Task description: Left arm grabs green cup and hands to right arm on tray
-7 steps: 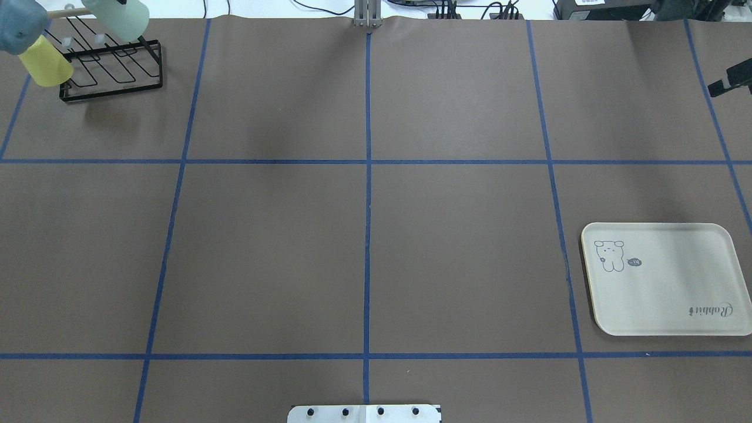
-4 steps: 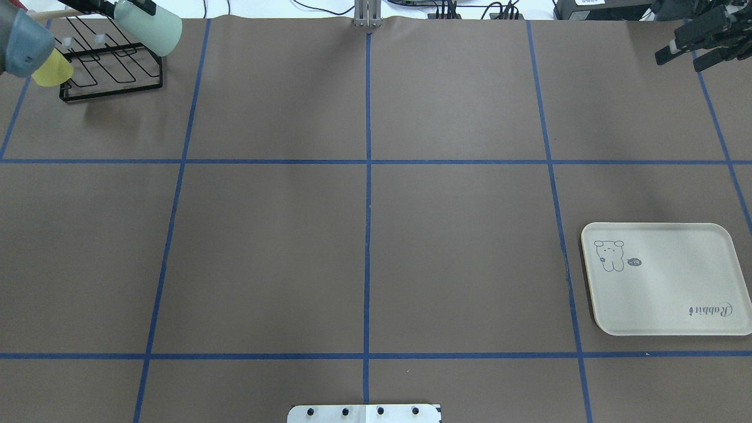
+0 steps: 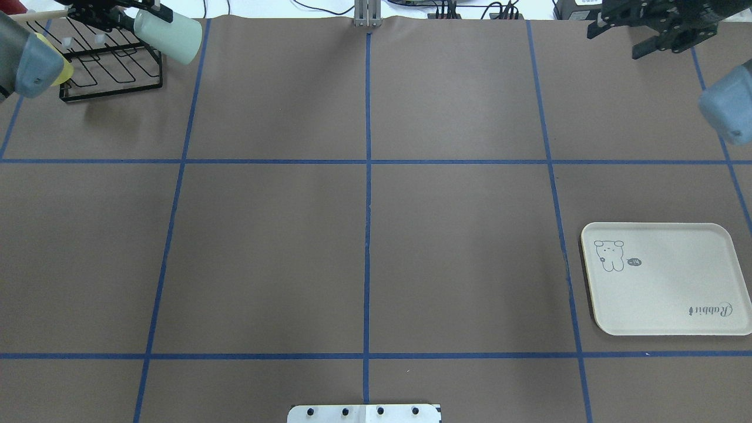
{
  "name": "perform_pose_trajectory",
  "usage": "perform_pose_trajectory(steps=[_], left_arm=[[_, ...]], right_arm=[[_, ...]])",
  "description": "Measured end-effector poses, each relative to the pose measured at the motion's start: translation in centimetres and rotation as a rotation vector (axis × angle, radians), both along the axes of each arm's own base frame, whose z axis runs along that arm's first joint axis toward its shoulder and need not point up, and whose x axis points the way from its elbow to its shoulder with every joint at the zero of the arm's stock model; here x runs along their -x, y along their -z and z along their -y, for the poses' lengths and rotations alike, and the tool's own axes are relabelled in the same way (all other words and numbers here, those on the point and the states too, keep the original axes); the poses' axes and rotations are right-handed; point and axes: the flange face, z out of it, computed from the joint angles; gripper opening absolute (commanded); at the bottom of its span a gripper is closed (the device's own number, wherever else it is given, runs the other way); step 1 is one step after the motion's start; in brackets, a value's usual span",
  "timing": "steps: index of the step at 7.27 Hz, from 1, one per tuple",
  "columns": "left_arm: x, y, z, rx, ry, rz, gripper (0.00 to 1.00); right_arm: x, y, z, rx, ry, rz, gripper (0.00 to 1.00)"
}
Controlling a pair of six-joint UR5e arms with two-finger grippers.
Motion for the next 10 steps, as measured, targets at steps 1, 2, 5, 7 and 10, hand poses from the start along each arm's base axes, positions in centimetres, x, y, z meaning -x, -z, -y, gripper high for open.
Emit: perform_pose_trajectory(steps=[1, 2, 5, 7, 10], left_arm=[[-0.5, 0.7, -0.7, 0.005, -0.001, -0.029, 0.0], [-1.5, 1.3, -1.6, 0.012, -0.012, -0.058, 0.0], [-4.6, 2.6, -4.9, 0.055, -0.11, -0.153, 0.0], [-5.5, 3.7, -7.3, 0.114, -0.155, -0.238, 0.0], [-6.6, 8.6, -12.6, 0.126, -0.22, -0.374, 0.0]], right_arm=[[3.0, 1.6, -1.0, -0.01, -0.07, 0.08, 0.98], [5.5, 2.8, -2.2, -0.017, -0.108, 0.183, 0.98], [10.0, 5.3, -5.9, -0.076, -0.079, 0.393, 0.98], [11.6, 6.7, -8.5, -0.102, -0.027, 0.523, 0.98], [14.0, 8.2, -12.4, -0.104, 0.033, 0.699, 0.98]])
